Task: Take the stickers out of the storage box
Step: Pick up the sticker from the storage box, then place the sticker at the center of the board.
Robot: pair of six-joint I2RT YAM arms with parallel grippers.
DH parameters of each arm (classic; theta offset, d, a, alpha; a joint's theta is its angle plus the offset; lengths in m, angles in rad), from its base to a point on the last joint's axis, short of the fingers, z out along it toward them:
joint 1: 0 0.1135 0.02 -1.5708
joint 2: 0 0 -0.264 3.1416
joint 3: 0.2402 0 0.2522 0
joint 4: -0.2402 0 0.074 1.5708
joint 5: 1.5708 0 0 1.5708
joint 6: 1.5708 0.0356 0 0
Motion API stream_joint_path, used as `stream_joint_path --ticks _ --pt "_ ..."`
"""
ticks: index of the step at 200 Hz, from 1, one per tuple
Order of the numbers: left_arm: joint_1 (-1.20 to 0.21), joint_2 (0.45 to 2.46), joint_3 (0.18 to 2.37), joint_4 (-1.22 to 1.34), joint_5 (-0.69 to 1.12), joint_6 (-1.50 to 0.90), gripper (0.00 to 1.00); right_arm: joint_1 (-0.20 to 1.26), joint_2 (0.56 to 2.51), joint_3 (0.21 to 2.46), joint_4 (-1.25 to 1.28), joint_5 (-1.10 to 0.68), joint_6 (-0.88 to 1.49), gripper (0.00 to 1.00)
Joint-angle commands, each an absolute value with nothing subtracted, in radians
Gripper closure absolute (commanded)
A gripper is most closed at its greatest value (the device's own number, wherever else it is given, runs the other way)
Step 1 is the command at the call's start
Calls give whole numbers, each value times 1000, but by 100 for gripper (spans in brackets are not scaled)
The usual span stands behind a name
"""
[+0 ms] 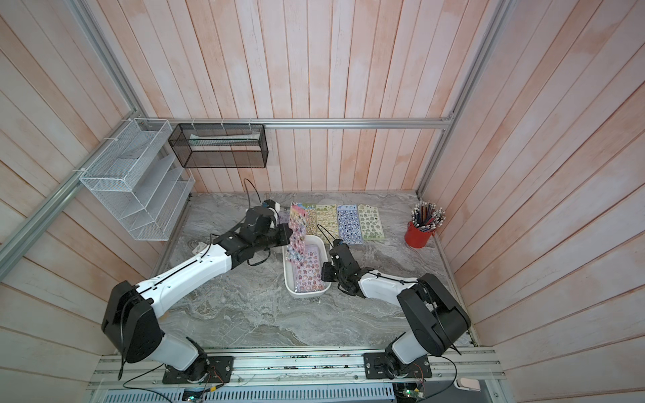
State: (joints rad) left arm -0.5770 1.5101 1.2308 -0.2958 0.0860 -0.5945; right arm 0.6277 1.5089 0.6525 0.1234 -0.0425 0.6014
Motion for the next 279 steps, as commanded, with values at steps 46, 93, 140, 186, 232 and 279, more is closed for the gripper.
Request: stream_joint_path --ticks 46,93,140,186,232,279 --pt "-274 1520 1302 -322 387 -244 100 628 1403 667 49 -64 545 100" --pt "-116 1647 1325 -246 482 -153 100 628 1364 676 31 -89 520 100" --pt "-30 1859 1428 -244 568 -118 100 627 1361 698 -10 -89 491 100" --pt "24 2017 1526 -248 598 -85 100 625 1361 712 -30 -107 493 100" --pt "29 2168 1647 -284 610 -83 100 615 1377 760 -89 -96 465 100" --pt "21 2242 1704 -294 647 -100 100 606 1383 773 -101 -95 465 100"
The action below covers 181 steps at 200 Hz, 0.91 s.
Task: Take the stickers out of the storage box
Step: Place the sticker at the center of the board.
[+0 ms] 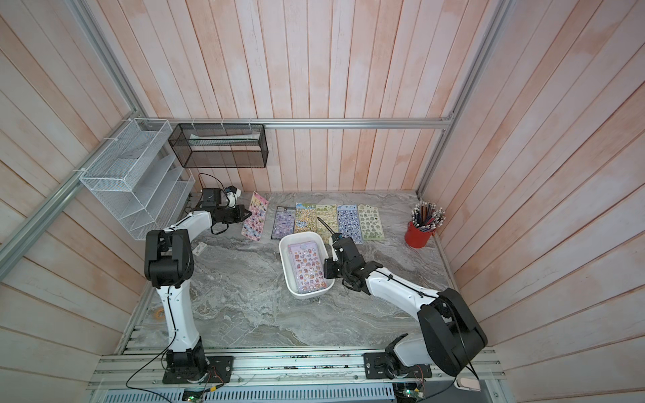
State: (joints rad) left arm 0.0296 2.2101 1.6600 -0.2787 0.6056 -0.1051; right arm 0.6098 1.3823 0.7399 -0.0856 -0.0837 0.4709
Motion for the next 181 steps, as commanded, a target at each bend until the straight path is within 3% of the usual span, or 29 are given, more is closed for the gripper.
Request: stream_joint_path --ticks 1,79,138,181 --pt "21 2244 1704 -296 647 -100 100 606 1384 773 -100 -94 465 100" --pt "0 2314 1755 -314 581 -109 96 606 1364 750 -110 -79 476 100" --pt "-2 2326 1780 -323 568 -127 72 606 1356 759 -121 -66 480 100" --pt "-6 2299 1765 -325 525 -123 62 605 1347 754 -126 -60 480 100"
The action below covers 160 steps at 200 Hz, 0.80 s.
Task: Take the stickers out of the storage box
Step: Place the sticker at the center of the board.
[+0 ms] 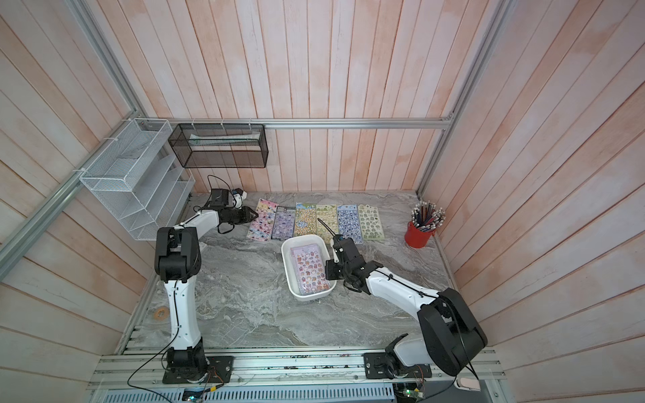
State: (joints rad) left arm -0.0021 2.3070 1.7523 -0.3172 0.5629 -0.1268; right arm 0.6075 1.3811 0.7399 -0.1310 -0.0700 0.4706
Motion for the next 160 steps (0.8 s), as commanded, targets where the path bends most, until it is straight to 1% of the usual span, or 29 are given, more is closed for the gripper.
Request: stream_joint_path --ticks 1,36,71,106,160 --pt "-6 2298 1765 -325 523 -123 62 605 1347 753 -126 -59 480 100" --pt "0 2228 1742 -326 428 -127 54 606 1333 744 -124 -52 483 100" --pt "5 2109 1709 -315 342 -163 46 606 1332 735 -115 -49 491 100" --pt "-19 1943 1619 -261 342 -246 46 606 1336 722 -91 -50 509 100" --pt "-160 1746 1527 -326 252 -335 51 605 1368 695 -48 -67 544 100"
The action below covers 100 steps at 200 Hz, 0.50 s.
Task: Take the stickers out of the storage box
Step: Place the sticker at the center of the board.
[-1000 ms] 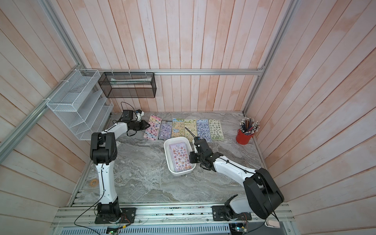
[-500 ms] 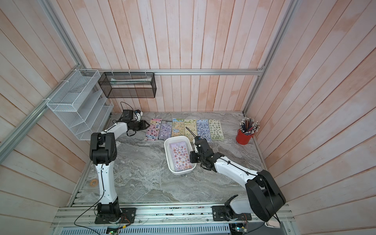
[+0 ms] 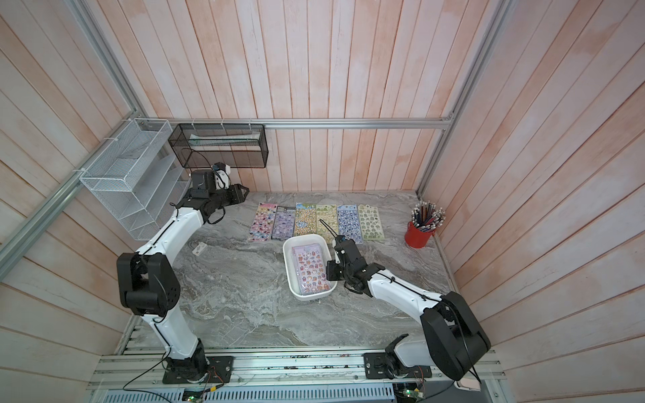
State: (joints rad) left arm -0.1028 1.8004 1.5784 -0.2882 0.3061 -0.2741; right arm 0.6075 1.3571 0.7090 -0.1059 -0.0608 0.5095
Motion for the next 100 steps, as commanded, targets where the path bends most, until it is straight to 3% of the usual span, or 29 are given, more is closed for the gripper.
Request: stream_joint_path --ticks 1,100 --pt "-164 1742 1524 -327 250 -336 51 605 1368 694 -47 -67 544 100" --pt "-591 1523 1268 -345 32 -469 58 605 1420 619 36 -23 587 100"
